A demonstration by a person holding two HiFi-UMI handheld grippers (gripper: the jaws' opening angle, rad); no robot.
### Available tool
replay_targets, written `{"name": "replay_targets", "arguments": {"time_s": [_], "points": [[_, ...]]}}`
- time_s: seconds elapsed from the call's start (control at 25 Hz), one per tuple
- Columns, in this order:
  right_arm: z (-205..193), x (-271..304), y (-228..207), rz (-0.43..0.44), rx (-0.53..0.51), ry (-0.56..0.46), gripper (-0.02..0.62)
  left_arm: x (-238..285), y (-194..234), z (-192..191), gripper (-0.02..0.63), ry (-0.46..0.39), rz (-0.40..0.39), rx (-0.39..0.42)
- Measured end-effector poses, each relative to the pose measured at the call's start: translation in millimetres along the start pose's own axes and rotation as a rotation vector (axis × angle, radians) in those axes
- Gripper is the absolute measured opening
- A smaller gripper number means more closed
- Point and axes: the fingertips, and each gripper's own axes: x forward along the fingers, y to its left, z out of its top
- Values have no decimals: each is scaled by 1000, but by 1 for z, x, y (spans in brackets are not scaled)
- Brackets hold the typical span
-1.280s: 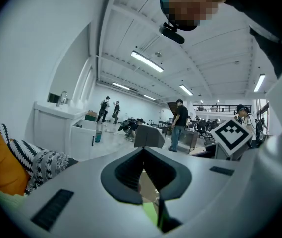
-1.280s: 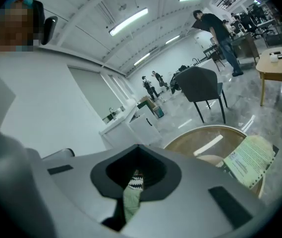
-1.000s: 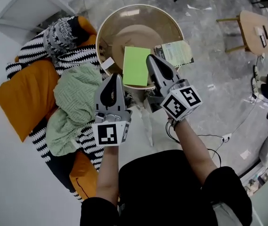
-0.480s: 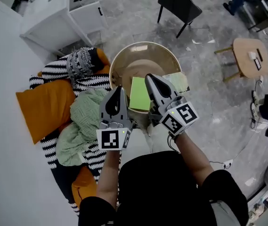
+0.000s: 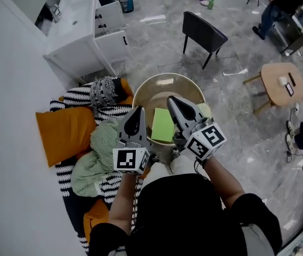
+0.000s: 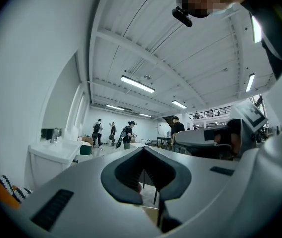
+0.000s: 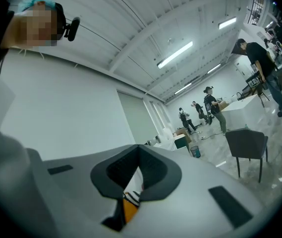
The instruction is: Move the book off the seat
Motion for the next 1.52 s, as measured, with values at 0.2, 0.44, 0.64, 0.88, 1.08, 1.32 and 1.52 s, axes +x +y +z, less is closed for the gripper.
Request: {"name": "replay_targets", "arguments": {"time_s": [0.2, 0.44, 0.64, 0.88, 1.08, 1.32, 1.52], "points": [[23, -11, 10, 19, -31, -5, 14, -5, -11, 25, 11, -16, -13, 10], [49, -18, 21, 31, -46, -36, 14, -10, -21, 50, 11, -49, -18, 3], [72, -25, 22, 41, -72, -59, 14, -11, -37, 64, 11, -67, -20, -19], [91, -25, 28, 44, -93, -97, 14, -7, -37, 81, 11, -100, -38, 17], [93, -24, 35, 53, -94, -114, 14, -2, -36, 97, 11, -130, -53, 32], [89, -24, 29, 33, -100, -99, 14, 9, -48, 88, 11, -116, -94, 37], [83, -27, 22, 23, -95, -89, 14, 11, -52, 81, 11, -103, -105, 29]]}}
